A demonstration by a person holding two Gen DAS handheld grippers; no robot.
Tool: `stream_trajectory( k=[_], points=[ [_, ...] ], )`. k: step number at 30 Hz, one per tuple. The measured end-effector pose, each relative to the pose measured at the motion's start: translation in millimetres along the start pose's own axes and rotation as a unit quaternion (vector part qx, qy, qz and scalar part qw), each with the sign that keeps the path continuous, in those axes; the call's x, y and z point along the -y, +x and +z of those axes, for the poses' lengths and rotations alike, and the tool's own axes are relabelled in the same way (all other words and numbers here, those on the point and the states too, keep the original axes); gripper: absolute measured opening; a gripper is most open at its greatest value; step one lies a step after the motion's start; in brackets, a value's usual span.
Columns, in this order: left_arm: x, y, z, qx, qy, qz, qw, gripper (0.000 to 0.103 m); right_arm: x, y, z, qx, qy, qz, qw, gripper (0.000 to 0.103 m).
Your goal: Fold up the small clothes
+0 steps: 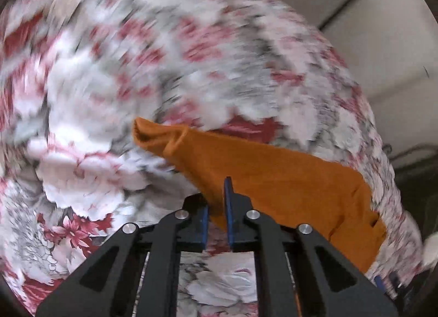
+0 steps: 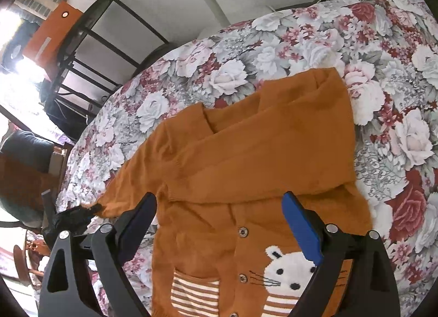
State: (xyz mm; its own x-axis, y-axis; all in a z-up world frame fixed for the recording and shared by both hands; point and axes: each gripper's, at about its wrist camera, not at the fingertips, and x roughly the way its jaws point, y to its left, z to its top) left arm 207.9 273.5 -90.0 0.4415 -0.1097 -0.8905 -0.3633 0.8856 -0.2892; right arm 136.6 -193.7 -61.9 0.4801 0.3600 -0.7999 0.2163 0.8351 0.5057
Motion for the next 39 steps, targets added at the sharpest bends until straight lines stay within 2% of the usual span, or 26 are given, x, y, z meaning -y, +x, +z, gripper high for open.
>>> stream_trajectory(
  k=[4, 11, 12, 15, 16, 17, 18, 21, 24, 26, 28, 31, 32, 34, 36, 38, 39],
  points=[
    [47, -20, -8, 0.028, 0.065, -0.019, 0.9973, 0.009, -1, -2, 0, 0.0, 0.0, 0.007, 1.0, 0.093],
    [108, -29, -26, 0.04, 0.129, -0.055, 0.9893, 0.009, 8, -10, 4, 0.001, 0.021, 0.022, 1.0, 0.093],
    [116, -29, -29, 0.04, 0.138, -0.056, 0.988, 0.009, 10, -11, 5, 0.002, 0.024, 0.024, 0.999, 0.093],
    [120, -23, -35, 0.035, 0.14, -0.026, 0.9892, 0.01, 17, -16, 7, 0.002, 0.033, 0.03, 0.999, 0.093],
    [113, -19, -36, 0.028, 0.125, -0.021, 0.9915, 0.025, 21, -17, 8, 0.001, 0.039, 0.033, 0.999, 0.094],
    [102, -15, -35, 0.015, 0.101, -0.021, 0.9945, 0.051, 23, -17, 9, 0.0, 0.046, 0.036, 0.998, 0.094],
    [91, -11, -33, 0.005, 0.079, -0.02, 0.9967, 0.06, 26, -17, 10, -0.001, 0.054, 0.039, 0.998, 0.094],
    [60, -3, -24, -0.002, 0.019, -0.002, 0.9998, 0.063, 32, -14, 11, -0.005, 0.074, 0.047, 0.996, 0.094],
    [39, 3, -13, -0.006, -0.038, -0.006, 0.9993, 0.066, 31, -9, 9, -0.01, 0.072, 0.04, 0.997, 0.094],
    [41, 7, -4, 0.002, -0.04, 0.004, 0.9992, 0.073, 30, -4, 7, -0.013, 0.07, 0.035, 0.997, 0.094],
    [54, 18, 5, 0.001, -0.02, 0.04, 0.999, 0.082, 28, 2, 4, -0.022, 0.065, 0.032, 0.997, 0.094],
    [76, 43, 12, -0.011, 0.026, 0.116, 0.9929, 0.083, 27, 6, 2, -0.033, 0.058, 0.029, 0.997, 0.094],
    [82, 51, 12, -0.008, 0.037, 0.15, 0.9879, 0.083, 28, 7, 1, -0.037, 0.056, 0.028, 0.997, 0.094],
    [85, 61, 13, -0.011, 0.041, 0.175, 0.9837, 0.082, 30, 8, 1, -0.041, 0.055, 0.027, 0.997, 0.094],
    [81, 70, 12, -0.021, 0.038, 0.187, 0.9814, 0.074, 34, 9, 2, -0.043, 0.06, 0.026, 0.997, 0.094],
    [70, 73, 11, -0.022, 0.027, 0.183, 0.9826, 0.05, 39, 9, 4, -0.043, 0.068, 0.031, 0.996, 0.094],
    [64, 70, 12, -0.022, 0.018, 0.173, 0.9845, 0.046, 40, 9, 4, -0.043, 0.071, 0.032, 0.996, 0.094]
  ],
)
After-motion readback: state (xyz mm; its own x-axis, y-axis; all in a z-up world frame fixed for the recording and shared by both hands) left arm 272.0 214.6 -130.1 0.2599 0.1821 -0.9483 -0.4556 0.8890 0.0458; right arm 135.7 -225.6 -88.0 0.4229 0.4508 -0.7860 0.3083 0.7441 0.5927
